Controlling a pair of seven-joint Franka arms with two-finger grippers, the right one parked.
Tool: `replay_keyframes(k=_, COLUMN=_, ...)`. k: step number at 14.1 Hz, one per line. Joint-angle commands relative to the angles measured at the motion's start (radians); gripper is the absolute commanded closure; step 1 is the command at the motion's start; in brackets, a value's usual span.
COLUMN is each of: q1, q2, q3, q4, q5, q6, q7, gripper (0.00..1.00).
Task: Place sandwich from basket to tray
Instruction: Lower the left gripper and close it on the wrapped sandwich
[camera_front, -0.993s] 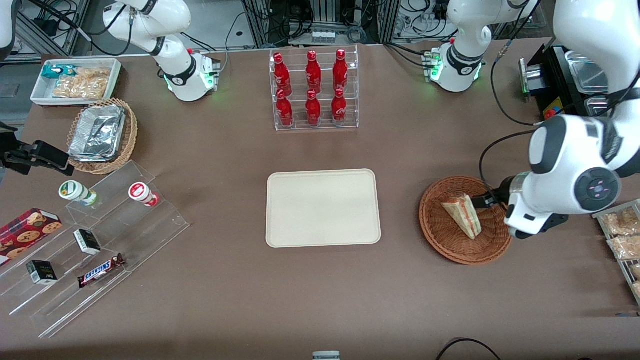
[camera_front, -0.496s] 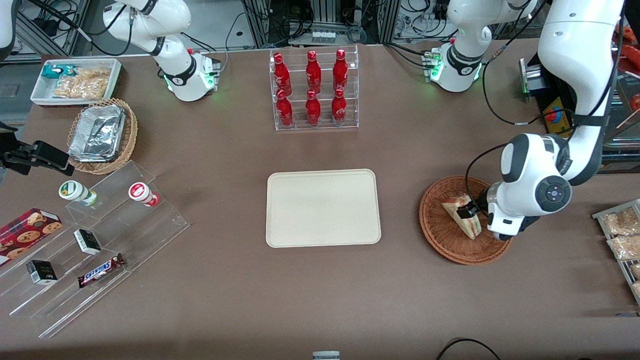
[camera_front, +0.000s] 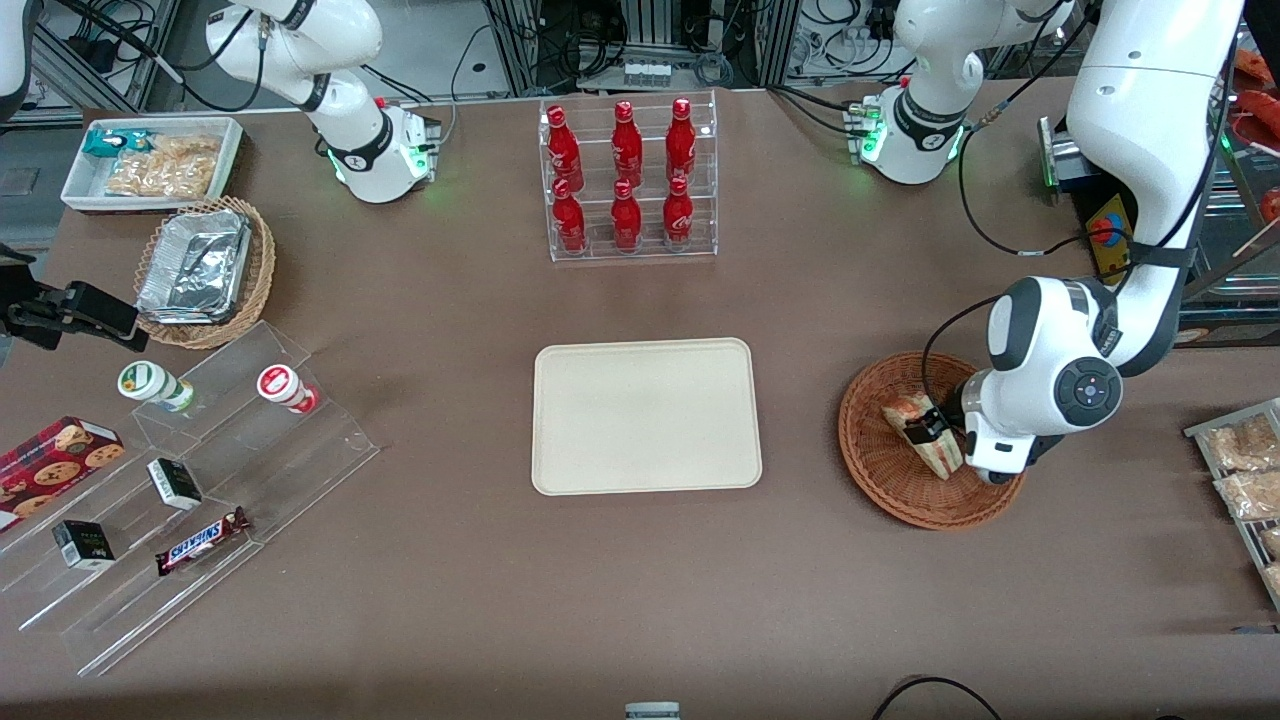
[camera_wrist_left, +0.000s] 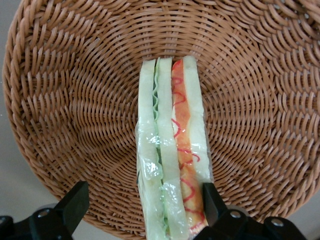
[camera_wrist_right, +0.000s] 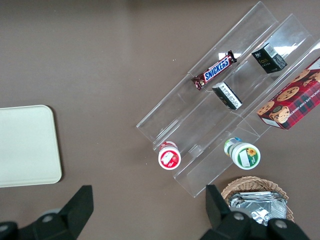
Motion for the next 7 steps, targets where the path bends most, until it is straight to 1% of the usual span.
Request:
replay_keyframes(k=1, q1=0.012, q2=0.002, q3=-0.011, q4=0.003, q5=-0.002, q6=0.014, q7=-0.042, gripper=0.00)
replay_keyframes(k=3, q1=0.007, q2=0.012, q3=-0.011, q4=0.009, q5=-0.002, q6=0.026, q7=-0.080, gripper=0.00)
replay_keyframes(k=6, q1=0.002, q2=0.041, q3=-0.012, q4=0.009, q5=-0.002, q6=0.063, q7=-0.088, gripper=0.00)
replay_keyframes(k=7, q1=0.001, q2=0.047, q3=-0.012, q4=0.009, q5=-0.002, q6=0.074, q7=-0.102, gripper=0.03)
